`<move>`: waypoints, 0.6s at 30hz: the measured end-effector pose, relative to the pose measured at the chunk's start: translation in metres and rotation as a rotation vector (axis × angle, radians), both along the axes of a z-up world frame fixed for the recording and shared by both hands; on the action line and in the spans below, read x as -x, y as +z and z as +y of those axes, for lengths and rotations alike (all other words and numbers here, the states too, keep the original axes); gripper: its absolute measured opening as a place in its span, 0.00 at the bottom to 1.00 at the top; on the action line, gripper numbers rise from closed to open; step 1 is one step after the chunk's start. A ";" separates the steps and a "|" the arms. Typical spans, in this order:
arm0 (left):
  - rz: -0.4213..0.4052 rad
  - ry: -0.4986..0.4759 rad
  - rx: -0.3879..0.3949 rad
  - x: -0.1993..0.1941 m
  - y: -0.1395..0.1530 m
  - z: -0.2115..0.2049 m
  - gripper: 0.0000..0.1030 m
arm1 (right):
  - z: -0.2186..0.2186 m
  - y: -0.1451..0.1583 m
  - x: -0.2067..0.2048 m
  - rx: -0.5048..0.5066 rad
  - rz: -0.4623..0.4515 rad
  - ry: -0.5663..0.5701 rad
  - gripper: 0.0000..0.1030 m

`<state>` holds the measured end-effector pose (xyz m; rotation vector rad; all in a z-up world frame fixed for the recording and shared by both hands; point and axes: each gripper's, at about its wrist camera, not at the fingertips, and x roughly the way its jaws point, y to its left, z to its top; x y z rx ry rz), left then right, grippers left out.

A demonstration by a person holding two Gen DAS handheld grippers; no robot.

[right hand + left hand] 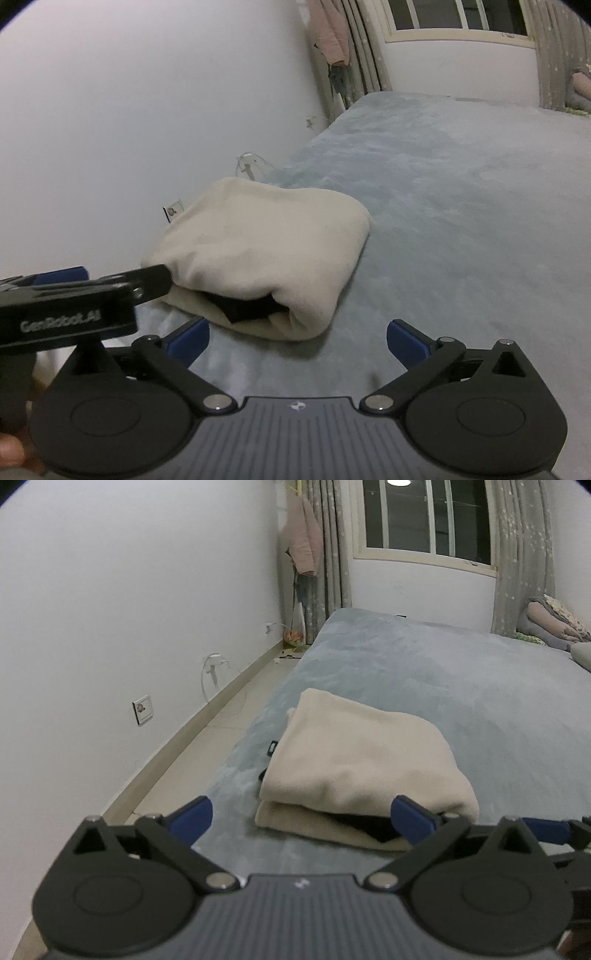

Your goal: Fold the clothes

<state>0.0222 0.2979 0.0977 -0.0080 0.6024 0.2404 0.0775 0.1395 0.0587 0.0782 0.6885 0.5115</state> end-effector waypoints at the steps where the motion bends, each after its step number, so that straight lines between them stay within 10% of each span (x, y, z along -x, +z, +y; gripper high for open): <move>1: 0.001 0.005 0.001 0.001 0.000 0.000 1.00 | 0.001 -0.001 -0.003 0.002 0.003 -0.004 1.00; 18: 0.047 -0.090 -0.025 -0.003 -0.001 -0.004 1.00 | -0.024 0.002 0.012 0.036 -0.001 -0.061 1.00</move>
